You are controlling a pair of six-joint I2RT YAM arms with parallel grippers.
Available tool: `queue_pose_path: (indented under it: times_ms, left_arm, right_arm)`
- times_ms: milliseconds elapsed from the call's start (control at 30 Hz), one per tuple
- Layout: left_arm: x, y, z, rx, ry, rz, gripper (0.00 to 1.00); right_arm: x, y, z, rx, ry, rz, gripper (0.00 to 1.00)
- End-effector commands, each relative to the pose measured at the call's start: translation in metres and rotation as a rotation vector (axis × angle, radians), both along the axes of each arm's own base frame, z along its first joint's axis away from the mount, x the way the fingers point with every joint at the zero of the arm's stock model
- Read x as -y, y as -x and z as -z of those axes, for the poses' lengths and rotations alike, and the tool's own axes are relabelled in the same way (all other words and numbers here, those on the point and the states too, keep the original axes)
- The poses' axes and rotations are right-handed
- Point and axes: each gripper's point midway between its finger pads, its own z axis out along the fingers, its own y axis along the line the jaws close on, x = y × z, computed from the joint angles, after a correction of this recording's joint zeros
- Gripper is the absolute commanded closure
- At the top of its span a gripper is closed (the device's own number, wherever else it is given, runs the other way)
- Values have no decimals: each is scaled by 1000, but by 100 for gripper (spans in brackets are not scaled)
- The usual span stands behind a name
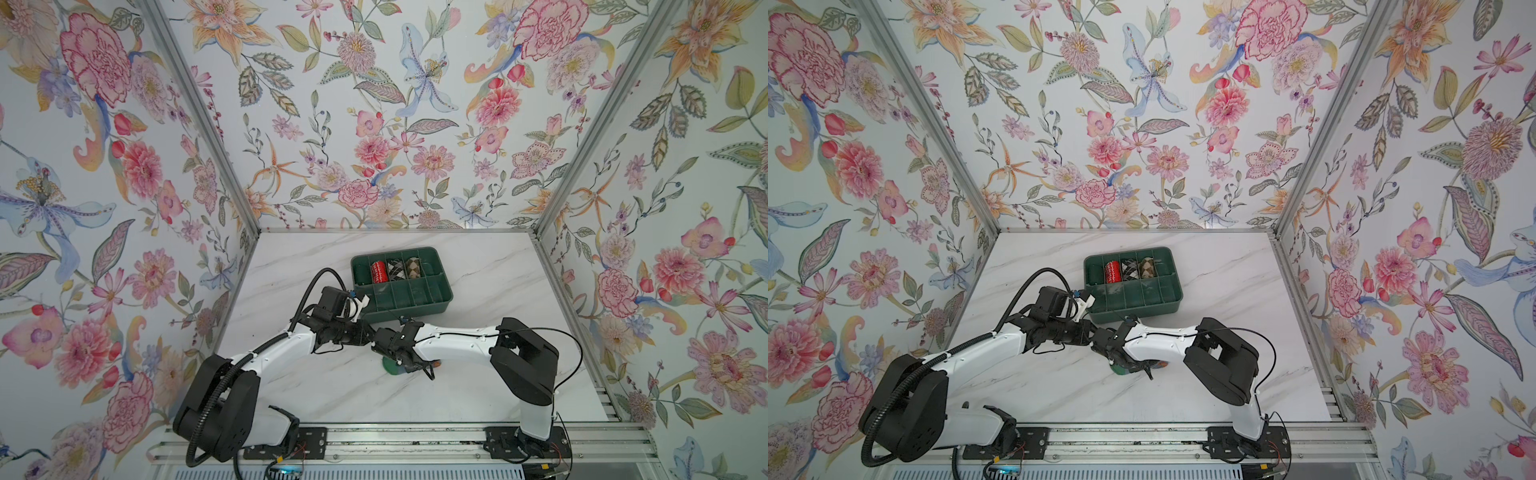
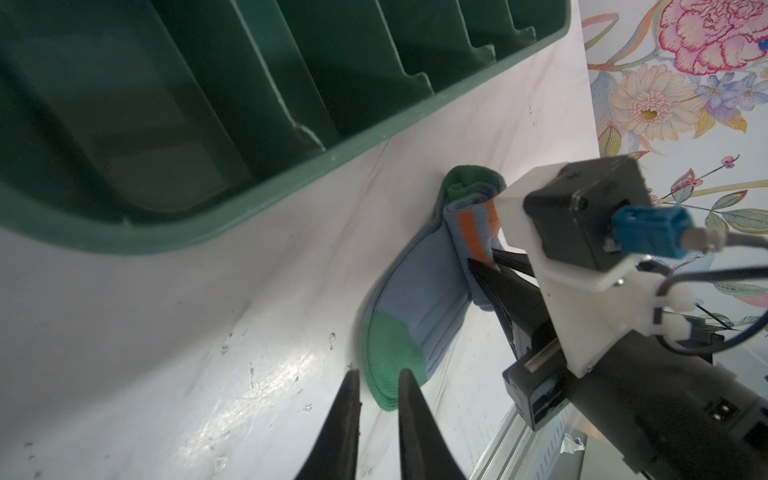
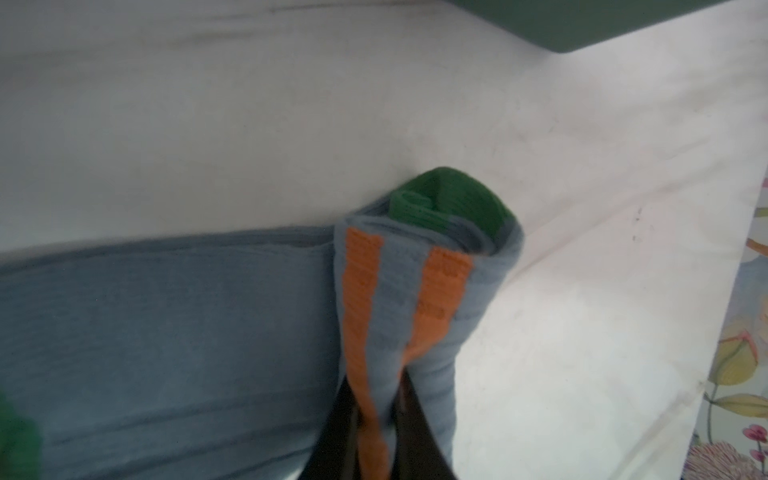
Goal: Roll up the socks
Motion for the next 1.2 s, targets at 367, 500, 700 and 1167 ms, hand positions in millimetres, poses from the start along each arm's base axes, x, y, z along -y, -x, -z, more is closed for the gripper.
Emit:
queue_pose_path:
  times_ms: [367, 500, 700, 1167]
  left_arm:
    - [-7, 1, -3, 17, -14, 25, 79]
    - [-7, 1, -2, 17, -15, 25, 79]
    - [-7, -3, -3, 23, -18, 14, 80]
    - [2, -8, -7, 43, -54, 26, 97]
  right_arm:
    - [-24, 26, 26, -172, -209, -13, 61]
    - [-28, 29, 29, -208, -269, -17, 56]
    - [-30, 27, 26, -223, -348, -7, 52]
    - [-38, 3, -23, -177, -653, 9, 43]
